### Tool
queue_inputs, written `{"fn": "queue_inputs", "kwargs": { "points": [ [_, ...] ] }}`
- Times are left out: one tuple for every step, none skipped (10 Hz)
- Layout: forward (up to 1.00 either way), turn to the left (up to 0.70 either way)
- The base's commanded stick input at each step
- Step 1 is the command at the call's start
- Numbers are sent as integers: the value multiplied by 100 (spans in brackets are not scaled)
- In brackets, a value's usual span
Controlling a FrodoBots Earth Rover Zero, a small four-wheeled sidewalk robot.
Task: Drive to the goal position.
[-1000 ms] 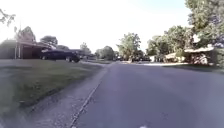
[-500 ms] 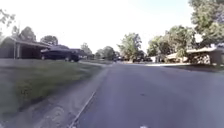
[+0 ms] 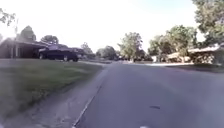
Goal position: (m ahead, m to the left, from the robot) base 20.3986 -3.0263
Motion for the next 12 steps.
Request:
{"fn": "queue_inputs", "kwargs": {
  "points": [
    [100, 0],
    [100, 0],
    [100, 0],
    [100, 0],
    [100, 0],
    [100, 0],
    [100, 0],
    [100, 0],
    [100, 0],
    [100, 0],
    [100, 0],
    [100, 0]
  ]
}}
